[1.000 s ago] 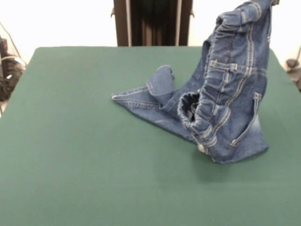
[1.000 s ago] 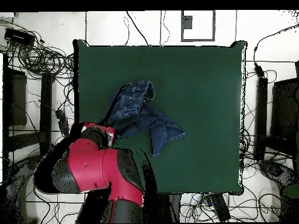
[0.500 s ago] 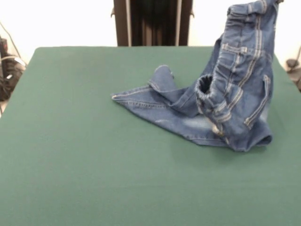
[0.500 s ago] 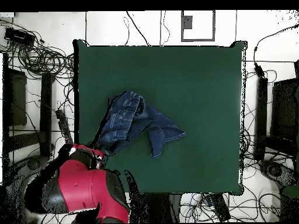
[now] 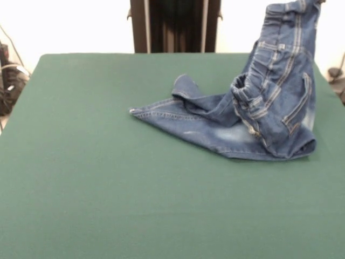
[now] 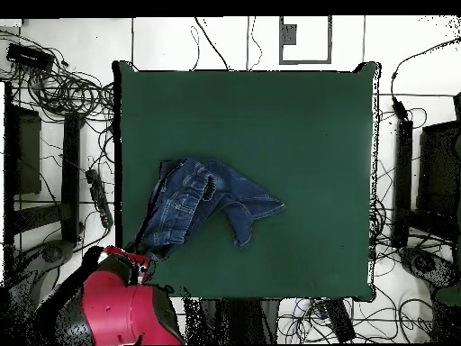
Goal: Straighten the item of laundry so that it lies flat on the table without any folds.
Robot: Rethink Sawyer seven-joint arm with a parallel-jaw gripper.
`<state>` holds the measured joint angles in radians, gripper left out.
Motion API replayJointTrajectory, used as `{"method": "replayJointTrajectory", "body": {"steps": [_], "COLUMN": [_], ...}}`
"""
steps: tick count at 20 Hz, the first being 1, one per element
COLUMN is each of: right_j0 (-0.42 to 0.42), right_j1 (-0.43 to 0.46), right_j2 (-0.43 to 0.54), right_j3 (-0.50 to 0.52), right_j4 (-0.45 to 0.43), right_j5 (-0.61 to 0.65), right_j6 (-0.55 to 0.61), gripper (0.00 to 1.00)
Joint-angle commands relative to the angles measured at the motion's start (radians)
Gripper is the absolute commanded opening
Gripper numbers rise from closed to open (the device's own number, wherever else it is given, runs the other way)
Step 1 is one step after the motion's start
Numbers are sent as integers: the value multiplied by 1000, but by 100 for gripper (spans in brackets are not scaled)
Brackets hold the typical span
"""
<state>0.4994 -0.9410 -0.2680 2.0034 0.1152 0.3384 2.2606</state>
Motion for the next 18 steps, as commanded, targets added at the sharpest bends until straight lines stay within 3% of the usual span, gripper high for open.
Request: {"method": "replayJointTrajectory", "body": {"steps": [1,11,14,18], "right_j0": [26,58,158,218], "right_j1": [63,74,81,24], "right_j2": [62,59,-16,-51], "right_j3": [136,182,190,234], "right_j4": [121,212,276,292], "right_j5": [-96,-157,-111,-84], "right_j6": [327,316,401,392], "gripper": [0,0,0,0]}}
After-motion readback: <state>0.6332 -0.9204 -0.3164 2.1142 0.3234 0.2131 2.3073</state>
